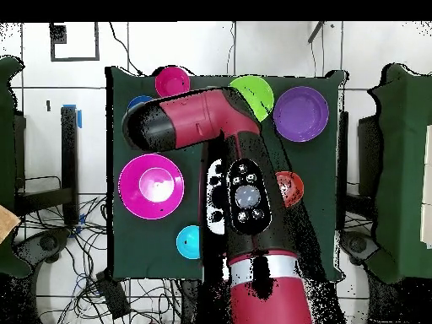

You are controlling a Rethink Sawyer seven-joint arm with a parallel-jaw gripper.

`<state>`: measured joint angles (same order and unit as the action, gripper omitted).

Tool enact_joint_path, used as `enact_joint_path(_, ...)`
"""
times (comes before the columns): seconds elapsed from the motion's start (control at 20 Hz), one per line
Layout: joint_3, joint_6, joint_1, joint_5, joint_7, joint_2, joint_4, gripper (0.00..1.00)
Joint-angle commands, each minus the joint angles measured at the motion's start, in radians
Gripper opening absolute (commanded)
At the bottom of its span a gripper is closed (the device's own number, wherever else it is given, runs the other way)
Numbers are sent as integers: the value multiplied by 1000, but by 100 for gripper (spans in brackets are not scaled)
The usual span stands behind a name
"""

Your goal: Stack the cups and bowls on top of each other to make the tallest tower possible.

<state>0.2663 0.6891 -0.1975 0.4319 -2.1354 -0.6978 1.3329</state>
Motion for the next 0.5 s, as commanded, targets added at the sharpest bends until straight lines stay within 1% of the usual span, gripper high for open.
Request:
enact_joint_path(0.05, 18, 202, 42, 16, 134, -59, 21, 100)
enact_joint_path(0.15, 20, 204, 48, 10, 115, -66, 31, 100)
enact_joint_path(0.2, 19, 190, 50, 12, 106, -72, 45, 100)
enact_joint_path(0.35, 11, 151, 58, -1, 49, -98, 106, 100)
enact_joint_path(0.5, 6, 135, 57, -19, 31, -129, 157, 100)
